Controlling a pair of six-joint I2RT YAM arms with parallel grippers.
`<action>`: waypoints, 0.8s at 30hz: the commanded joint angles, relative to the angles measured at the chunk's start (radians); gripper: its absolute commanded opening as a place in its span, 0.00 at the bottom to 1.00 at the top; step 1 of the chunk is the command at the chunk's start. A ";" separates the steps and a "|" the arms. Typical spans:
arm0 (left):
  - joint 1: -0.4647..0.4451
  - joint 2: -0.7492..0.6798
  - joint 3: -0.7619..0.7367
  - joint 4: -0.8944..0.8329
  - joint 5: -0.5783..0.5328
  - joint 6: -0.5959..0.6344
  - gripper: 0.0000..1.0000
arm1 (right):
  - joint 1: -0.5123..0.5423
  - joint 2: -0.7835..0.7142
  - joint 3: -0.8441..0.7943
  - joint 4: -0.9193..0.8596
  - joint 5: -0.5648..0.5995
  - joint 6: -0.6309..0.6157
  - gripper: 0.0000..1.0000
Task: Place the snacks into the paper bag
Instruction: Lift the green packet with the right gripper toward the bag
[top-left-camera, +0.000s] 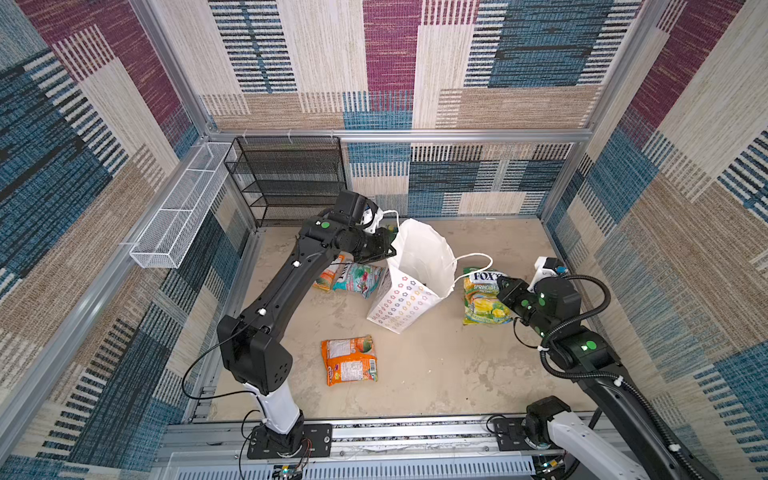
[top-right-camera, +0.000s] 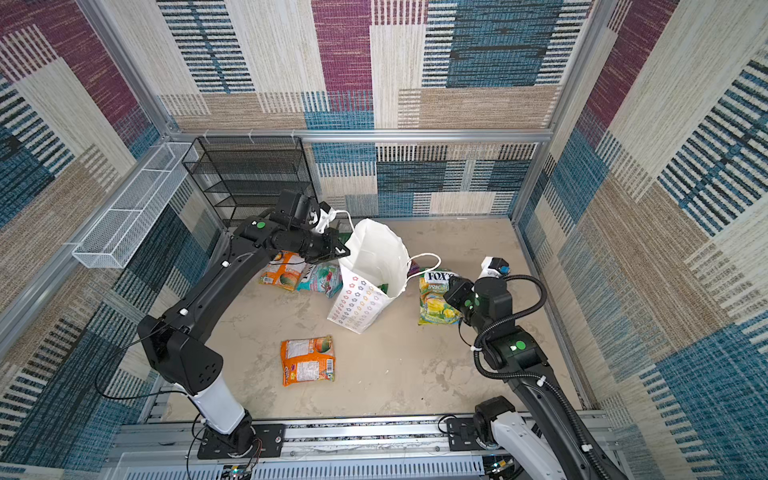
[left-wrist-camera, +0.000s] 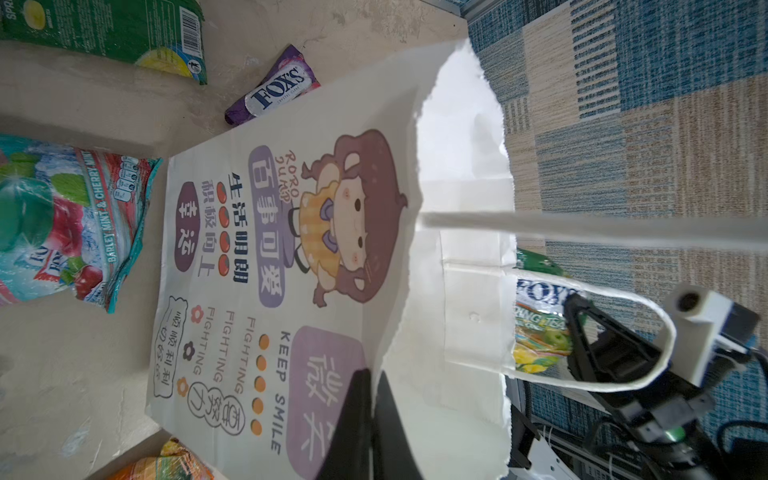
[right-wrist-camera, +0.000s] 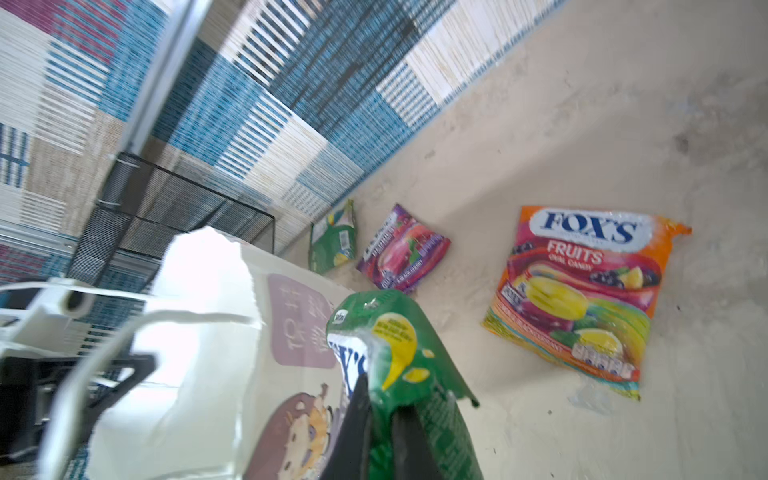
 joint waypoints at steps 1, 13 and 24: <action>0.000 -0.002 -0.003 0.020 0.012 -0.017 0.00 | -0.001 0.003 0.101 -0.009 0.057 -0.052 0.00; 0.000 0.000 -0.004 0.022 0.014 -0.019 0.00 | 0.001 0.107 0.435 -0.024 0.078 -0.139 0.00; 0.000 0.002 -0.004 0.020 0.019 -0.021 0.00 | 0.000 0.287 0.668 0.035 -0.079 -0.149 0.00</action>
